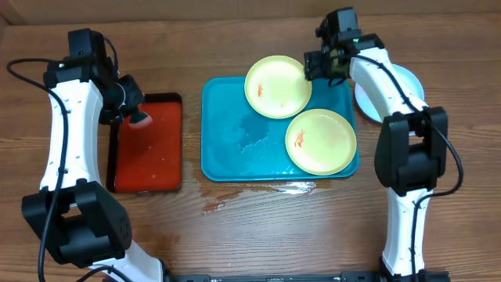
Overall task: Clean dirty plates on tray and stack at the side
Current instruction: 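Grip the rim of the upper yellow plate with the right gripper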
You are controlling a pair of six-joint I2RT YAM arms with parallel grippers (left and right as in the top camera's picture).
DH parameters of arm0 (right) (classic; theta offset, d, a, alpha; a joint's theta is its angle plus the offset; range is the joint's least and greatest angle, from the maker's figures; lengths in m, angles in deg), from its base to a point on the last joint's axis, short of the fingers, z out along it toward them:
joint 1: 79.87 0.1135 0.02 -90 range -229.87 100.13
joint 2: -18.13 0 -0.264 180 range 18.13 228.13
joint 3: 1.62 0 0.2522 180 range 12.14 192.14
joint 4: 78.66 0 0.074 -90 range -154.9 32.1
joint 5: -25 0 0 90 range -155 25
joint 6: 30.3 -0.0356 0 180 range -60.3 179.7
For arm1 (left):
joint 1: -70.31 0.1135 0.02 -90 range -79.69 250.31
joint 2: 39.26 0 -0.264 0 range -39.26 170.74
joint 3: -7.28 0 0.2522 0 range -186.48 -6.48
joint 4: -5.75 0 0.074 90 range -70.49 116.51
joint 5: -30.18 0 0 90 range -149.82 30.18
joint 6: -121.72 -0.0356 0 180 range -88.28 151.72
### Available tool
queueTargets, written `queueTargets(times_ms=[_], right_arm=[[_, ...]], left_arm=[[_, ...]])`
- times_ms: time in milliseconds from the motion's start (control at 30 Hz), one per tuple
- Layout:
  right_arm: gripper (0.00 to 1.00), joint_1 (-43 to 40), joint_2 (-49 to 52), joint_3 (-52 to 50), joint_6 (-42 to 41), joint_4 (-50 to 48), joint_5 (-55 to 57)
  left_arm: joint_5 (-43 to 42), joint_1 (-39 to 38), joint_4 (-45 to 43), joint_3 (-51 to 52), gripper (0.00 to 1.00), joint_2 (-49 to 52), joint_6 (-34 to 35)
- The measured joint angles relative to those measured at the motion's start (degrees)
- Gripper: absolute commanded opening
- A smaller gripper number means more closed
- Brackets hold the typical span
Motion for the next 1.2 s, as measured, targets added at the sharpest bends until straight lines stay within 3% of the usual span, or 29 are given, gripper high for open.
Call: queueTargets(times_ms=[200, 333, 500, 933, 1100, 1200], right_arm=[[0.59, 2.0, 1.5, -0.4, 0.0, -0.5, 0.6], [0.32, 3.7, 1.6, -0.4, 0.5, -0.9, 0.5], [0.14, 4.4, 1.9, -0.4, 0.1, -0.8, 0.5], [0.15, 8.3, 2.2, -0.4, 0.0, 7.4, 0.2], [0.29, 11.6, 2.2, -0.4, -0.1, 6.4, -0.2], [0.31, 12.8, 2.3, -0.4, 0.0, 3.7, -0.6]], left_arm=[[0.0, 0.0, 0.0, 0.0, 0.04, 0.0, 0.0], [0.0, 0.0, 0.0, 0.0, 0.04, 0.0, 0.0], [0.0, 0.0, -0.1, 0.0, 0.04, 0.0, 0.0], [-0.1, -0.6, -0.2, 0.0, 0.04, 0.0, 0.0], [-1.0, -1.3, -0.2, 0.0, 0.04, 0.0, -0.1], [-1.8, -2.1, -0.2, 0.0, 0.04, 0.0, -0.3]])
